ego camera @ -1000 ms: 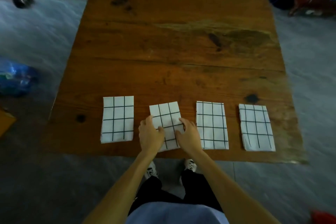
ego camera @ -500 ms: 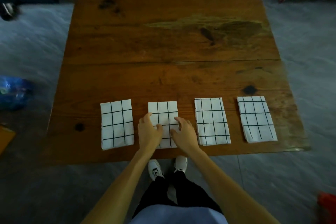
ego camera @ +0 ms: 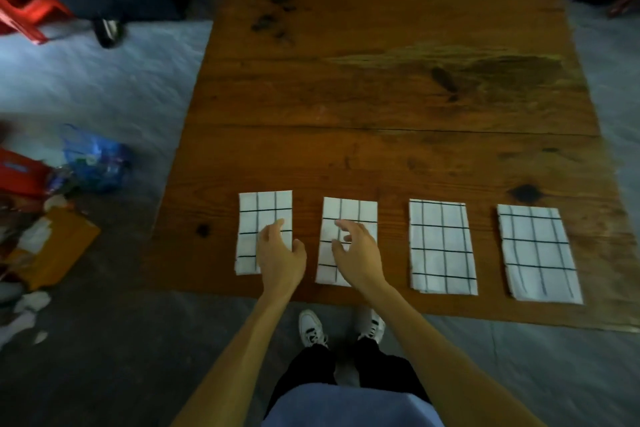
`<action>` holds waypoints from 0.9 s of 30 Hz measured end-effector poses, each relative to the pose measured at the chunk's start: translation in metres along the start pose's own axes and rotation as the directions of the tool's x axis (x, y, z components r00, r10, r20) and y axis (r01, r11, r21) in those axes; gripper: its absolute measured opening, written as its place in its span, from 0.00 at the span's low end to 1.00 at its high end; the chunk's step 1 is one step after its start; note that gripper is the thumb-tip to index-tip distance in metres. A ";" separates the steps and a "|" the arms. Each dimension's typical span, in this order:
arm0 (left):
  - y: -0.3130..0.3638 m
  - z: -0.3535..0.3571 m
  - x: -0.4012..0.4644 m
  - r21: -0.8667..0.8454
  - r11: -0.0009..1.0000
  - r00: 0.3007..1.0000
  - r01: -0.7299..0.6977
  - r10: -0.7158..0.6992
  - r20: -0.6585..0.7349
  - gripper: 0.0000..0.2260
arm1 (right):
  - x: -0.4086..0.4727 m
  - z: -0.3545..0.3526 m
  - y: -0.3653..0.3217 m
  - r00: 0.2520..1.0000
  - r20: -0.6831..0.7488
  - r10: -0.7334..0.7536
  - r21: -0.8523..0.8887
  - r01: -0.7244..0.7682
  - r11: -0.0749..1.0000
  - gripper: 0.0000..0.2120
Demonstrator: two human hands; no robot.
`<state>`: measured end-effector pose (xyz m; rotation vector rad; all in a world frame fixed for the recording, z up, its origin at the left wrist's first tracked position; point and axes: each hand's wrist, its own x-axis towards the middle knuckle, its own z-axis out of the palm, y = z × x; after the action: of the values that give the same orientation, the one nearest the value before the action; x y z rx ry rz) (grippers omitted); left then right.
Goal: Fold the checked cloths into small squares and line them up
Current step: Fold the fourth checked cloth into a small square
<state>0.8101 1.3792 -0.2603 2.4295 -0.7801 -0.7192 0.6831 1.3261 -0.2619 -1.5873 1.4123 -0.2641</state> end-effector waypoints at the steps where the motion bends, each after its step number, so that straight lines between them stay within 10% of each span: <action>1: -0.009 -0.011 0.006 -0.009 0.999 0.999 0.031 -0.031 -0.024 0.24 | 0.001 0.010 -0.006 0.999 0.040 -0.010 0.007 0.009 1.000 0.19; 7: -0.060 -0.047 0.046 -0.042 0.985 0.985 0.166 -0.167 -0.031 0.27 | 0.005 0.058 -0.035 0.989 0.144 0.036 0.000 -0.037 0.999 0.22; 27: -0.090 -0.052 0.055 -0.123 0.992 0.994 -0.011 0.024 0.107 0.23 | -0.023 0.113 -0.051 0.995 0.072 0.070 -0.074 -0.064 0.995 0.20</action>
<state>0.9145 1.4236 -0.2917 2.2865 -0.7746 -0.8719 0.7879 1.3950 -0.2726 -1.5883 1.4284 -0.1147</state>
